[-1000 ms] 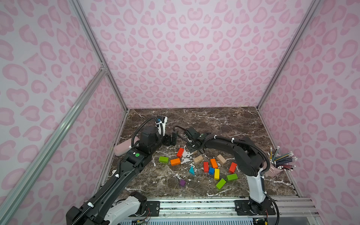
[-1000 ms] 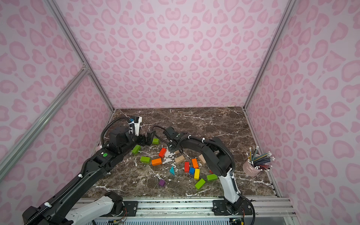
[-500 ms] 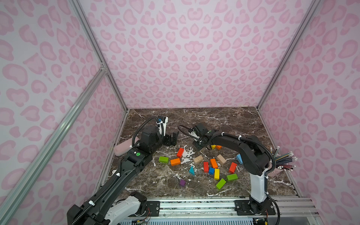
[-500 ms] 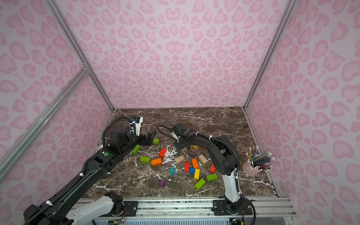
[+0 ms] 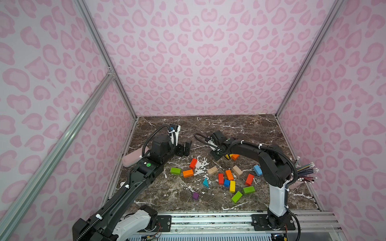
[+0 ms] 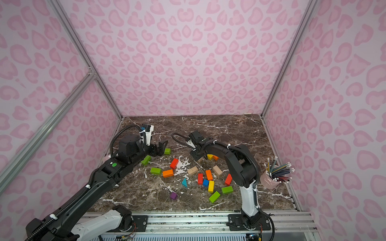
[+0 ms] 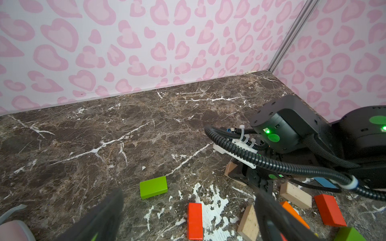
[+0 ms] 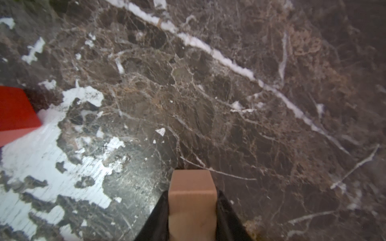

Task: Assemble a heart with building blocks
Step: Assemble the building block at the center of the board.

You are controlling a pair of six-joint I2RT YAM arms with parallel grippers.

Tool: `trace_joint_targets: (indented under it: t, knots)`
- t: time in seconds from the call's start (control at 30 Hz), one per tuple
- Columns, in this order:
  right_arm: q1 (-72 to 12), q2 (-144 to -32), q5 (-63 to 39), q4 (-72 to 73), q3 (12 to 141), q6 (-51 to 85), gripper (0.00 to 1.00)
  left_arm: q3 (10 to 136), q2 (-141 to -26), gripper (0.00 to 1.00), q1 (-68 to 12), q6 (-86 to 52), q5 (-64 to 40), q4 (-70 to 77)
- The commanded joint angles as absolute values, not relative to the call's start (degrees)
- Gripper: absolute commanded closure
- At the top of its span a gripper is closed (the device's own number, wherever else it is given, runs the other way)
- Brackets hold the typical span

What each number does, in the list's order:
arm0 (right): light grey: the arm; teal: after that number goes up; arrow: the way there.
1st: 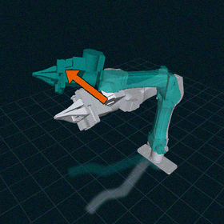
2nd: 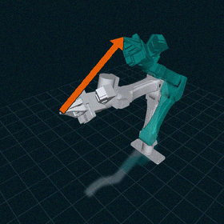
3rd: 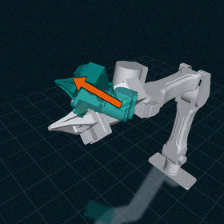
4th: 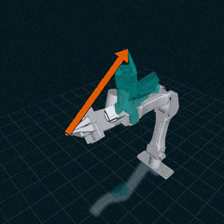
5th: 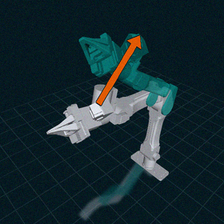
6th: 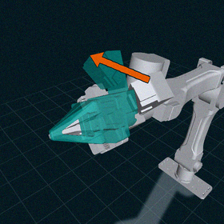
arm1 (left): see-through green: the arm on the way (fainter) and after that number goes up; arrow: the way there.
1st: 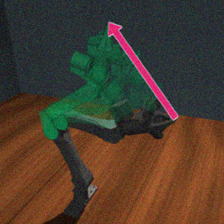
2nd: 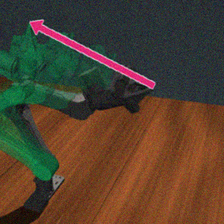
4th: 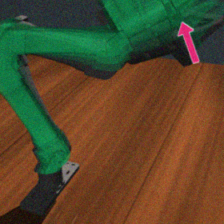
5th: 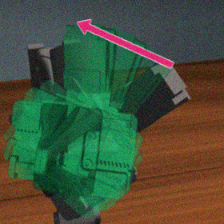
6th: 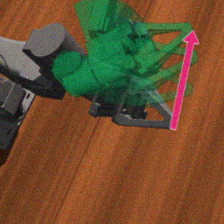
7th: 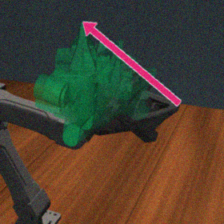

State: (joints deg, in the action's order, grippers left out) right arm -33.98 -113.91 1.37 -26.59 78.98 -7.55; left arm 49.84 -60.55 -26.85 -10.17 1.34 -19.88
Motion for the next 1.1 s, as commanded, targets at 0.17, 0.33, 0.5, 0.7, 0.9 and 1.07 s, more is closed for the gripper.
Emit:
trace_joint_targets:
  t: [0.17, 0.33, 0.5, 0.7, 0.9, 1.07]
  knots:
    - [-32.22, -112.0, 0.61, -26.26, 78.49, -9.23, 0.65, 50.26, -60.65, 0.0, -26.94, -9.76, 0.71, -17.28]
    - [-31.57, -111.71, 0.26, -26.0, 76.38, -9.57, 0.66, 50.16, -60.69, 0.0, -26.91, -9.79, 0.75, -17.24]
    - [-31.42, -111.99, 0.42, -25.83, 76.18, -9.76, 0.66, 50.19, -60.67, 0.0, -26.92, -9.8, 0.8, -17.29]
    - [-31.21, -112.21, 0.93, -25.58, 76.38, -10.02, 0.66, 50.22, -60.86, 0.0, -26.9, -9.76, 0.72, -17.26]
    - [-30.75, -112.5, 0.73, -25.4, 76.8, -10.27, 0.66, 50.23, -60.83, 0.0, -26.92, -9.76, 0.74, -17.28]
    - [-30.54, -112.9, 0.66, -25.41, 77.08, -10.37, 0.66, 50.27, -61.0, 0.0, -26.92, -9.71, 0.7, -17.29]
